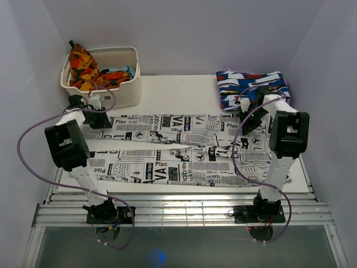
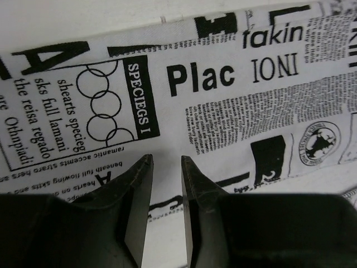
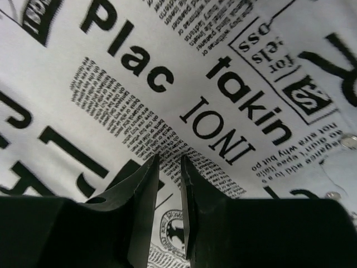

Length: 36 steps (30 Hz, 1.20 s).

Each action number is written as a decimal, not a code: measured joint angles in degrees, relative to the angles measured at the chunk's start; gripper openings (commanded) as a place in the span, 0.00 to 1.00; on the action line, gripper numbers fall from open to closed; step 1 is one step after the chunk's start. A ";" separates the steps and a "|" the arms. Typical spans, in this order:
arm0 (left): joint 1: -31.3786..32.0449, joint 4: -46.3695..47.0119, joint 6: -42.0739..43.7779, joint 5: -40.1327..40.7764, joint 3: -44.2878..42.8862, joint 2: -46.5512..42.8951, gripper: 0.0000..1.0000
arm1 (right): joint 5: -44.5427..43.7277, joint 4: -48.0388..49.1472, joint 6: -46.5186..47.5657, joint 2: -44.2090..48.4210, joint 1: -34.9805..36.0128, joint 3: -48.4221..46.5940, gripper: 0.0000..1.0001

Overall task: Fold and stack the trousers
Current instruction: Flatten the trousers out

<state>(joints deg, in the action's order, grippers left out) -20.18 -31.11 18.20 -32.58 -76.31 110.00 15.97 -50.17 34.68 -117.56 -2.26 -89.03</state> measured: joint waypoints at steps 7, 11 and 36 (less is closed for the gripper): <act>0.63 1.66 1.29 3.52 1.68 2.95 0.28 | -4.31 5.90 6.58 5.33 1.60 10.75 0.24; -0.98 0.74 4.50 3.61 5.68 0.00 0.26 | -5.68 7.58 10.58 9.11 1.97 15.98 0.21; -7.39 -11.67 22.51 -12.48 -14.47 -1.95 0.67 | -7.32 -13.00 32.20 -13.11 -10.86 -25.07 0.80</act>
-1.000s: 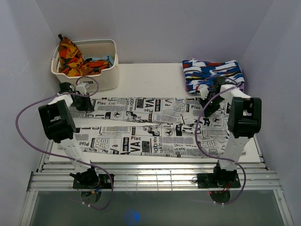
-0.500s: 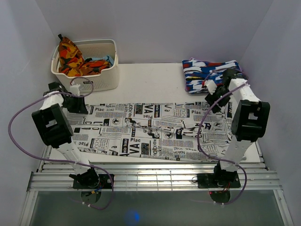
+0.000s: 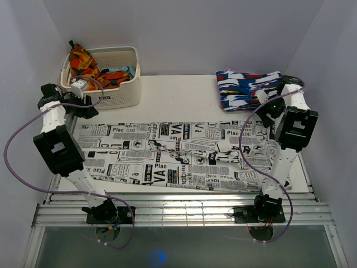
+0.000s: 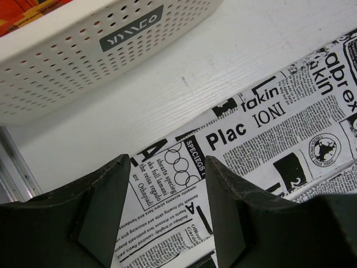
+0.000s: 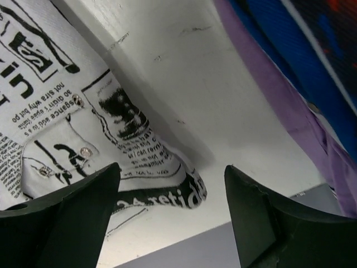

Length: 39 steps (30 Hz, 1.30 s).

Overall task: Fold and stack the trousers
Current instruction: Flatten the trousers out, then fold the trousers

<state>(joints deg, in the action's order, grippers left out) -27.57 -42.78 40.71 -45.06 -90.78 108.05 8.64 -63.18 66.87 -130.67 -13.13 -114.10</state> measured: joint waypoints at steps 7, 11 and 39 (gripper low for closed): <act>-1.53 -3.10 10.82 -2.80 -1.55 2.51 0.65 | -1.25 0.09 1.27 -2.43 0.57 1.42 0.28; -1.62 -9.42 20.24 -3.41 -9.84 9.88 0.65 | -2.14 1.05 2.14 -1.22 0.85 4.35 0.08; -4.15 -10.25 40.19 3.32 5.75 11.45 0.53 | -10.47 18.03 19.30 7.80 2.86 20.57 0.08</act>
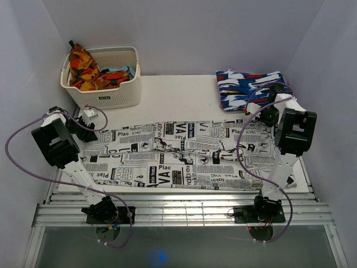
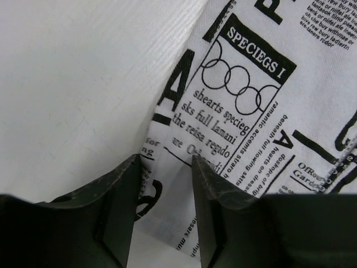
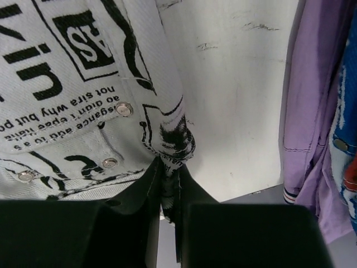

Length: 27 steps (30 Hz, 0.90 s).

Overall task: Fold and stack the trousers
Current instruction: Fold the trousers

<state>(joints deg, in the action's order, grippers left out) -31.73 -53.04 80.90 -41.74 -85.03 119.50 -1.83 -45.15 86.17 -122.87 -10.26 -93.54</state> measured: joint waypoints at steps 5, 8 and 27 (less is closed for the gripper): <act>-1.22 -3.69 -0.83 -0.07 -3.50 0.66 0.59 | -0.59 1.62 1.84 0.59 0.37 1.22 0.08; -1.44 -4.24 -1.11 -0.22 -8.44 1.95 0.60 | -0.92 2.01 2.84 0.70 0.66 1.57 0.08; -0.20 -9.55 1.22 -1.97 -15.08 9.49 0.59 | -1.49 3.34 4.81 1.03 0.96 2.38 0.08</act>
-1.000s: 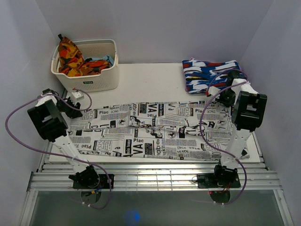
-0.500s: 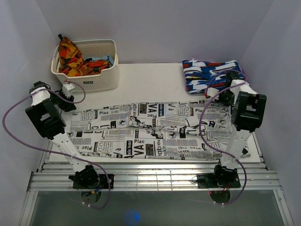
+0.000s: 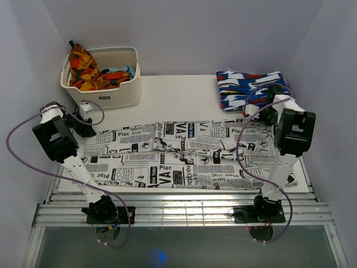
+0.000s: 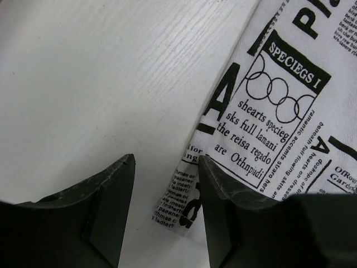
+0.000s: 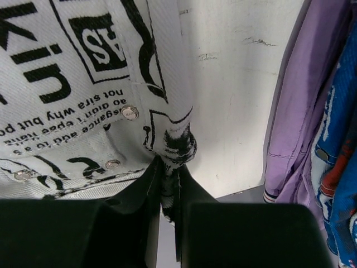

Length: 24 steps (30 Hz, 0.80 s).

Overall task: Fold and stack the trousers
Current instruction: Fold the trousers

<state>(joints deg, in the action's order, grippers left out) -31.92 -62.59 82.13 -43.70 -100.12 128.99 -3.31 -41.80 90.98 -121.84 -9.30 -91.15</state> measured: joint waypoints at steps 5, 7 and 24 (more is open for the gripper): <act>-0.50 -1.66 0.46 -0.96 -0.17 0.04 0.60 | -0.02 0.04 0.15 0.00 0.02 0.04 0.08; -0.66 -3.45 -0.11 -0.85 -1.51 0.66 0.60 | -0.02 0.20 0.33 0.11 0.02 0.24 0.08; -1.75 2.99 -5.01 -0.87 2.62 -0.66 0.02 | 0.02 0.22 0.22 0.13 0.02 0.15 0.08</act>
<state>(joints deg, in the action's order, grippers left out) -33.67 -59.59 77.12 -44.58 -97.49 128.33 -3.29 -41.58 91.20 -121.71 -9.28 -91.00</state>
